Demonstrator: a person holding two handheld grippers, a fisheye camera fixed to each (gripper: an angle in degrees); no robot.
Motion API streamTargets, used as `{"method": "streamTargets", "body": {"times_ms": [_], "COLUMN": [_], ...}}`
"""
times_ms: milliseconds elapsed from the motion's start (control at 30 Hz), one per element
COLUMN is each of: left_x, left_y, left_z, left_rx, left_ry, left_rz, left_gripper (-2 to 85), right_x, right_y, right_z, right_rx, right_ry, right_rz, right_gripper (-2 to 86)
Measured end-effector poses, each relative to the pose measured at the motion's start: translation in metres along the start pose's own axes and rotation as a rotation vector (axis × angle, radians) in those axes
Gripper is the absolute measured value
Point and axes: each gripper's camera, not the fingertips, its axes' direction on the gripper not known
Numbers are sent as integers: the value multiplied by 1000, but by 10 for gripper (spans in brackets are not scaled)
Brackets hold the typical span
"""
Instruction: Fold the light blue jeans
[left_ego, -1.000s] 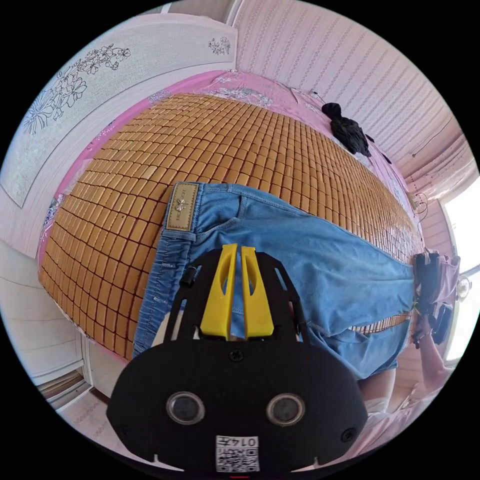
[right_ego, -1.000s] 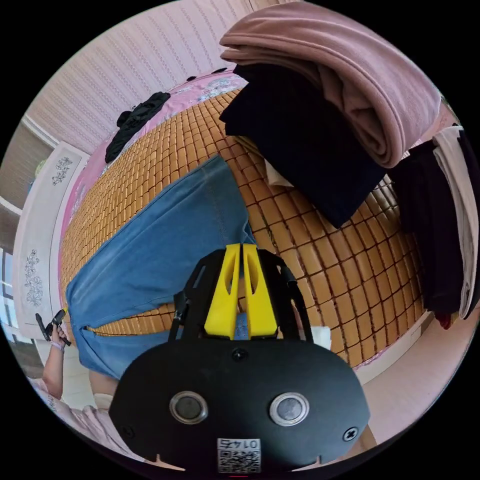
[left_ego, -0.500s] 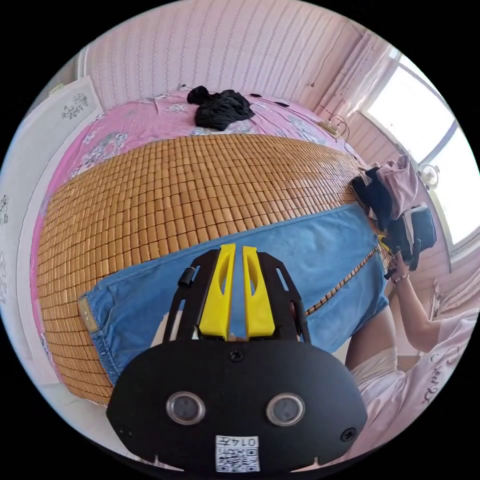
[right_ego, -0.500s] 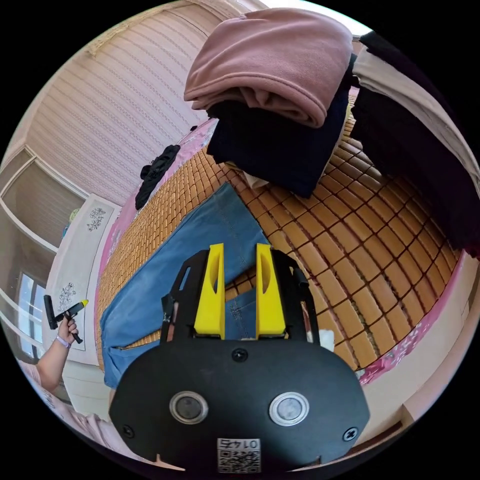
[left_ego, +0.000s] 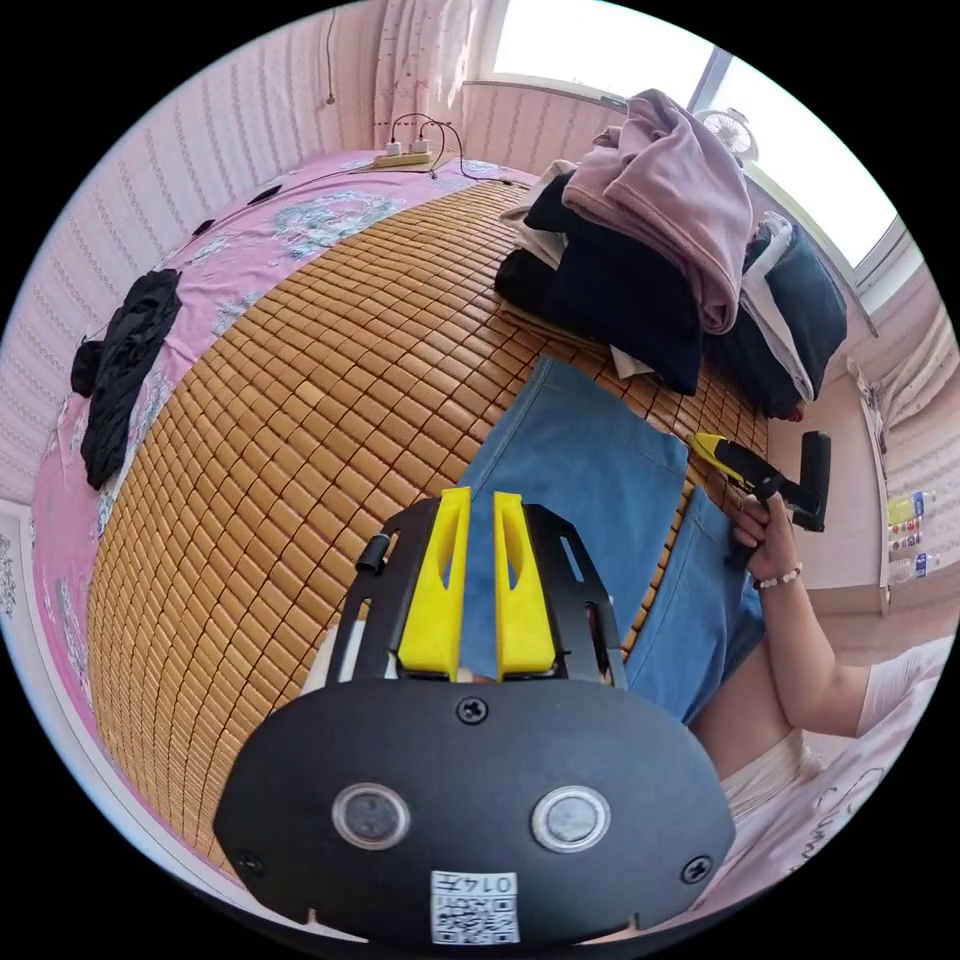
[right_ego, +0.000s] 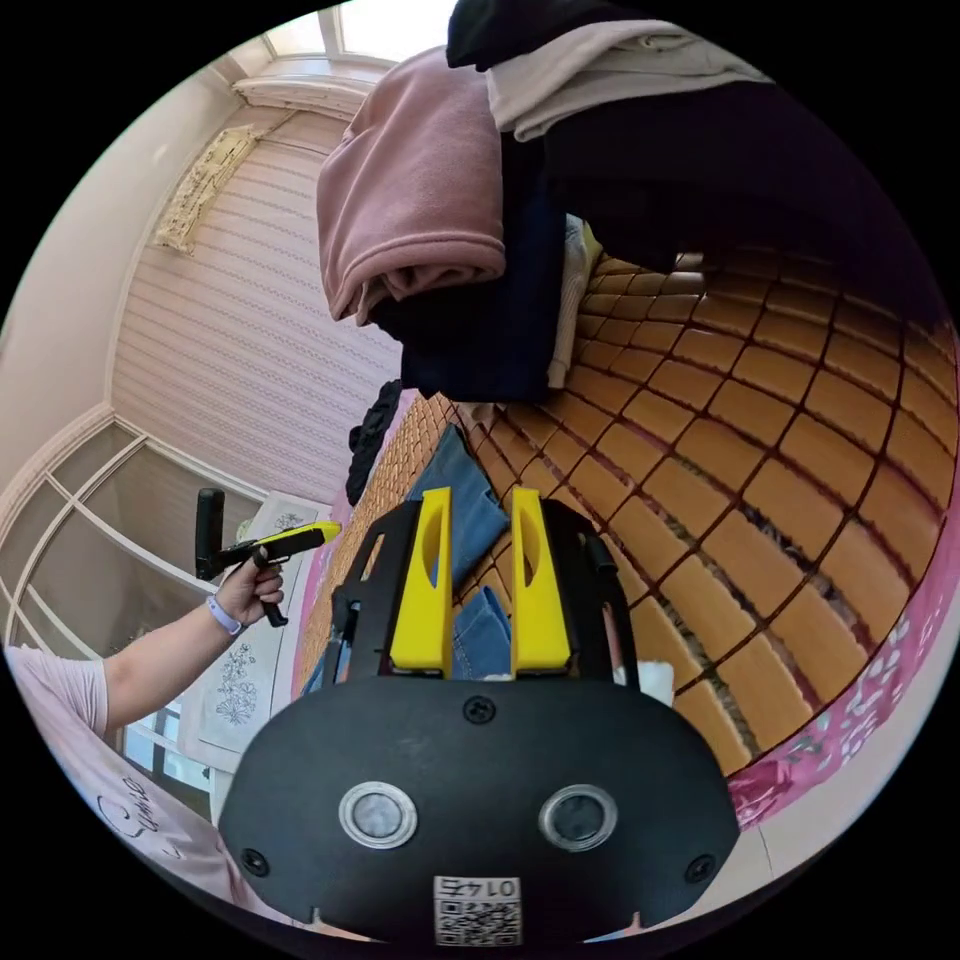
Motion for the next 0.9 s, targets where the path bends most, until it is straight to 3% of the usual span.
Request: {"method": "streamTargets", "body": {"times_ms": [200, 333, 500, 667, 900], "left_x": [30, 27, 33, 20, 27], "left_y": [-33, -34, -45, -46, -21], "left_z": [83, 101, 104, 130, 91], "left_rx": [-147, -131, -99, -129, -10], "left_ry": [-117, -114, -194, -145, -51], "left_rz": [5, -55, -23, -124, -108], "left_gripper": [70, 25, -8, -5, 48], "right_x": [-17, -18, -27, -19, 4], "right_y": [-13, -15, -8, -8, 2], "right_z": [7, 14, -2, 7, -4], "right_rx": [-213, -271, -142, -173, -128], "right_ry": [85, 116, 156, 273, 122], "right_rz": [-158, -174, -241, -150, -89], "right_gripper": [65, 23, 5, 6, 40]}}
